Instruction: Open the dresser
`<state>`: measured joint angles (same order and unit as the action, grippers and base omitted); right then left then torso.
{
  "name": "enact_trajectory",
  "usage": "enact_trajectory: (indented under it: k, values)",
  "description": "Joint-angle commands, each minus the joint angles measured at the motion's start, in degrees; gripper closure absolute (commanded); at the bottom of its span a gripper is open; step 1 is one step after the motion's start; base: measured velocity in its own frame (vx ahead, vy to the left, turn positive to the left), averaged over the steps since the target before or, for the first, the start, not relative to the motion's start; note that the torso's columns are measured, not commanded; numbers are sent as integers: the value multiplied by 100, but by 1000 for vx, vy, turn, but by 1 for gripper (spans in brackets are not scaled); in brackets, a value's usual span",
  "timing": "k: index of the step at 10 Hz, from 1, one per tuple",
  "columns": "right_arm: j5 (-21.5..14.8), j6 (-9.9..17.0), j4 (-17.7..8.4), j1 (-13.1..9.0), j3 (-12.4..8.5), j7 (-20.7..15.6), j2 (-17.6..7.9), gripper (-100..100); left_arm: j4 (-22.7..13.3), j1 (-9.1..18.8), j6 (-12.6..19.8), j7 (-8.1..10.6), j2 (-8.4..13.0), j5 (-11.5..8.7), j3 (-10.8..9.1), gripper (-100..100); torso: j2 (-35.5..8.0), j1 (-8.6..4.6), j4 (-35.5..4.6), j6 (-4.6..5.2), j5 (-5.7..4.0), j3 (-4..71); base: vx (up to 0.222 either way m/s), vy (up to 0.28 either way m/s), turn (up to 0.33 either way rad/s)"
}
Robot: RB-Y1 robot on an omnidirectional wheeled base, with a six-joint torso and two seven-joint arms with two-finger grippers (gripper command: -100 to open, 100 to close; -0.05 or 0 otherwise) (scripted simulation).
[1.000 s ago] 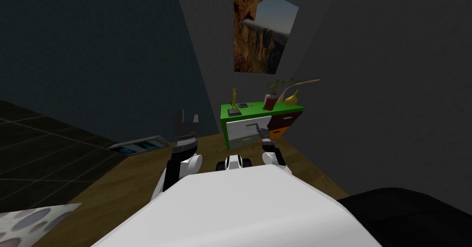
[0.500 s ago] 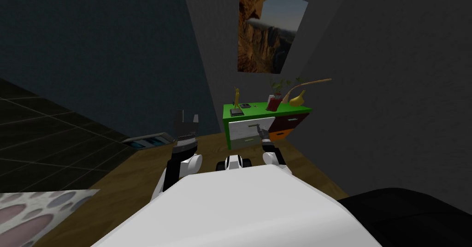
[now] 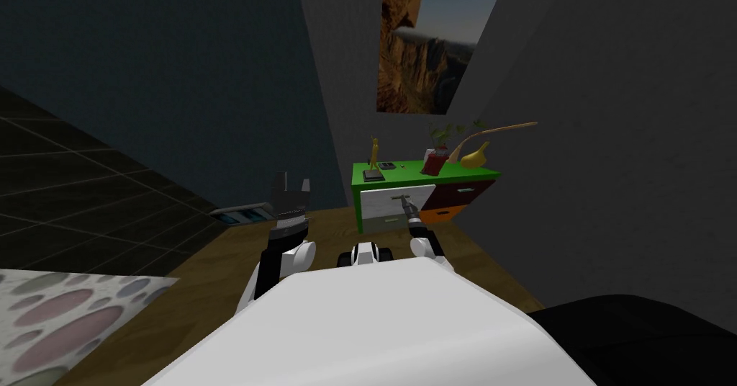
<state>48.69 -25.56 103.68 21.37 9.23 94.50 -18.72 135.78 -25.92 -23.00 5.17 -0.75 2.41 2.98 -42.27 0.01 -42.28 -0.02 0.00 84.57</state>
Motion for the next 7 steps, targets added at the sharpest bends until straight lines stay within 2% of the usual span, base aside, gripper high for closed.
enact_trajectory:
  k: [1,3,4,7]
  values:
    - [335,63,-212,-53,26,444,-112,-100,0,-1,0,0,0,0,0,0,-1,-1,0,4,1,0,6,7,126]
    - [335,63,-212,-53,26,633,-112,-100,0,-1,0,0,0,0,0,0,-1,-1,0,3,0,0,3,2,41]
    - [543,97,-364,-97,49,867,-185,-100,0,-1,0,0,0,0,0,0,-3,-2,-1,3,0,-1,4,7,143]
    - [744,131,-509,-139,71,1272,-257,-100,0,0,0,0,0,0,0,0,0,0,0,1,0,0,4,5,93]
